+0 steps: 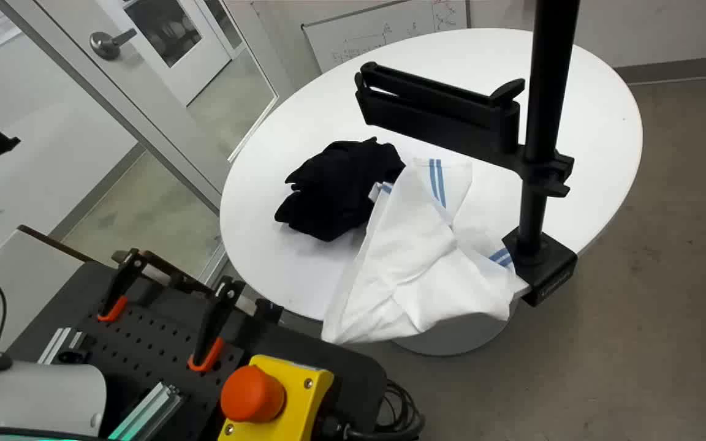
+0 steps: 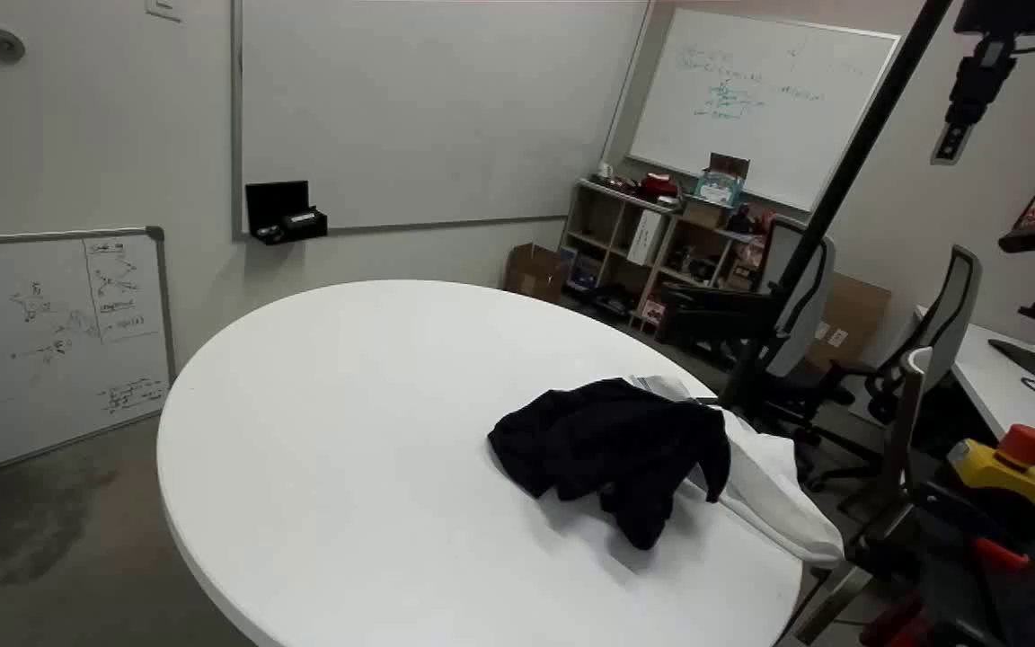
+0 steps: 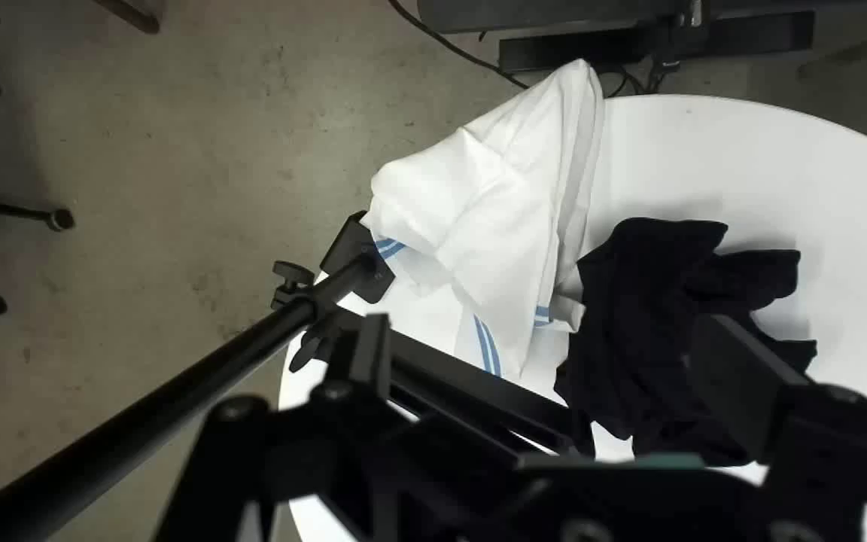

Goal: Hang the black shirt on the black stand

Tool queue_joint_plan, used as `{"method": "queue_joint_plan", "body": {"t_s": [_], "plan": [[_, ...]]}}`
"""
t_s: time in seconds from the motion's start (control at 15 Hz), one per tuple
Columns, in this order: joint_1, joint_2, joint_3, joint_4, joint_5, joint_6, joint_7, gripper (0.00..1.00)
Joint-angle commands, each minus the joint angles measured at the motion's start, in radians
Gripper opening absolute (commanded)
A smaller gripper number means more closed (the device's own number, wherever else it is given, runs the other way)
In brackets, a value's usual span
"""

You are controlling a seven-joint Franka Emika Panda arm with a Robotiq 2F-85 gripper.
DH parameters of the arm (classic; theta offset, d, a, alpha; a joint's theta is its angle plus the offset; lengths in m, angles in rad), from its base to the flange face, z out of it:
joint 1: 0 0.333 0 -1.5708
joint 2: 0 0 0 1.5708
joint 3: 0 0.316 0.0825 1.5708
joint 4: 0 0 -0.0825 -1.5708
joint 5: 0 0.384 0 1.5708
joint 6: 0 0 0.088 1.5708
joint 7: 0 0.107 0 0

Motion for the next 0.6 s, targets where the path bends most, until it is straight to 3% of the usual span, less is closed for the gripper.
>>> {"method": "queue_joint_plan", "body": {"t_s": [0.0,0.2,0.53], "plan": [[0.009,-0.001,-0.008,0.002,-0.003,-0.003,0.003,1.0],[0.051,0.036,-0.017,-0.009,0.033,0.012,-0.075,1.0],[0.106,0.153,-0.008,-0.04,0.061,0.152,-0.098,1.0]]}}
